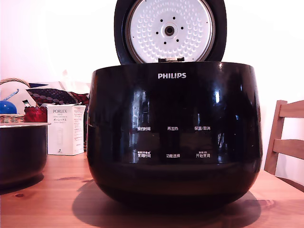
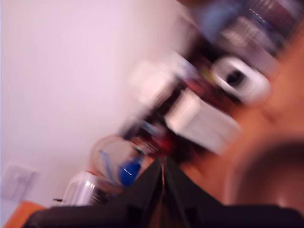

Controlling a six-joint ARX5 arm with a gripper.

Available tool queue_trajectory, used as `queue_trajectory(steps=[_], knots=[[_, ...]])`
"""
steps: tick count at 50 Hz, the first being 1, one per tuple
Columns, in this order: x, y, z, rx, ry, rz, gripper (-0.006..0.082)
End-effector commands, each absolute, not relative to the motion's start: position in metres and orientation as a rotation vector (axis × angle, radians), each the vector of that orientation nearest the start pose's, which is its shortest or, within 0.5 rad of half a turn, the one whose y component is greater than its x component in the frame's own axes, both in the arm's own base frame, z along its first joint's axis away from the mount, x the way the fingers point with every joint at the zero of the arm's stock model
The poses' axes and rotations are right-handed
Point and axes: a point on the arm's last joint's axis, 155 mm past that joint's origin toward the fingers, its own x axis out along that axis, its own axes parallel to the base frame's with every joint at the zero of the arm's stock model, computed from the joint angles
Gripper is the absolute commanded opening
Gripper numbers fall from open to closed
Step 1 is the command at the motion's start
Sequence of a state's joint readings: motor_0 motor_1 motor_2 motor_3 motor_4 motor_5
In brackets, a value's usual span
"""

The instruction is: Pick up the metallic pot next to the rice cooker

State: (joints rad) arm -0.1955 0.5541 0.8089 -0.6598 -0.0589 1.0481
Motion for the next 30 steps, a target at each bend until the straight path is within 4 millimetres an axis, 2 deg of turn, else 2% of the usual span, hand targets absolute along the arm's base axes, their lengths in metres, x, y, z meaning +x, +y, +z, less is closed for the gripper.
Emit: queue_trajectory(steps=[1,6,12,20,26,30], knots=[[0.237,-0.035,0.270,1.098,0.328,-0.351,-0.0021],[0.221,-0.032,0.259,1.121,0.442,-0.423,-0.0022],[0.202,-0.028,0.259,1.122,0.557,-0.491,-0.0021],[0.175,-0.031,0.246,1.093,0.737,-0.647,-0.0021],[0.185,-0.035,0.246,1.079,0.767,-0.670,-0.0022],[0.193,-0.037,0.239,1.075,0.811,-0.694,-0.0022]])
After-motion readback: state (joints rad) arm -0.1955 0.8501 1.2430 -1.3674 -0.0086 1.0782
